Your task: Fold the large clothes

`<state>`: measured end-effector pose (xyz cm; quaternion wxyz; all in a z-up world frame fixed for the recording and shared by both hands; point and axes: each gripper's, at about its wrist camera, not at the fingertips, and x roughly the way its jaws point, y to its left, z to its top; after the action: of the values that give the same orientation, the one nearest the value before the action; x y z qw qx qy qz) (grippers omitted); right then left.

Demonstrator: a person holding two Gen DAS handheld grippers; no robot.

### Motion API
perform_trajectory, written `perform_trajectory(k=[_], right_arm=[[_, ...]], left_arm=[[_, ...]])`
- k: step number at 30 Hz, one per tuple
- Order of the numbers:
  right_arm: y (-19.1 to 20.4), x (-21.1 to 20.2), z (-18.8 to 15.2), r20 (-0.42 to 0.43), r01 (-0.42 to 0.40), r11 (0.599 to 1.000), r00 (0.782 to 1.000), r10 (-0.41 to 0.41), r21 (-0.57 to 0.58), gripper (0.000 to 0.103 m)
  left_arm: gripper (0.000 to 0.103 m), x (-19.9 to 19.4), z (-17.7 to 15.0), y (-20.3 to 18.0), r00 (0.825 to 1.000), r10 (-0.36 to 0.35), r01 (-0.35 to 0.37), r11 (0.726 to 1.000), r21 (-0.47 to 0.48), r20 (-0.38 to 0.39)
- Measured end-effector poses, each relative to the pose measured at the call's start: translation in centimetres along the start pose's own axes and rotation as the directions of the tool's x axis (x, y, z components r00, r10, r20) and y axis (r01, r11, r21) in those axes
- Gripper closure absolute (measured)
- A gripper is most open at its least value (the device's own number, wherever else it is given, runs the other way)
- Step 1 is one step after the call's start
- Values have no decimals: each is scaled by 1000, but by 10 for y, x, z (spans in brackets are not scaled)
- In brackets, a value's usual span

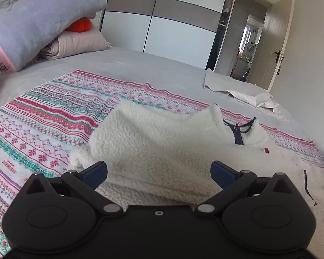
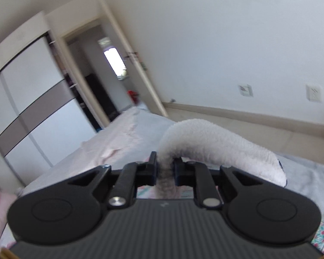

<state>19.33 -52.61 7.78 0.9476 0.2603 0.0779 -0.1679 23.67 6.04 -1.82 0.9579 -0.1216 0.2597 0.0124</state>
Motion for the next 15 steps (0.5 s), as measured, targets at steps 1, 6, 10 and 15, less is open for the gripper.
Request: perform_trajectory(k=[1, 6, 10, 15], right_arm=[[21, -4, 2, 2, -28, 999, 1000, 28, -35, 90], [119, -26, -11, -19, -153, 969, 988, 152, -194, 90], [187, -32, -43, -89, -241, 930, 970, 225, -276, 90], [252, -30, -113, -219, -345, 882, 933, 285, -321, 90]], left_arm=[[0, -1, 2, 2, 1000, 0, 0, 1000, -4, 0], [0, -4, 8, 13, 1000, 13, -13, 1000, -19, 8], [0, -5, 13, 25, 1000, 2, -3, 998, -64, -8], [0, -7, 17, 36, 1000, -21, 18, 991, -136, -21]])
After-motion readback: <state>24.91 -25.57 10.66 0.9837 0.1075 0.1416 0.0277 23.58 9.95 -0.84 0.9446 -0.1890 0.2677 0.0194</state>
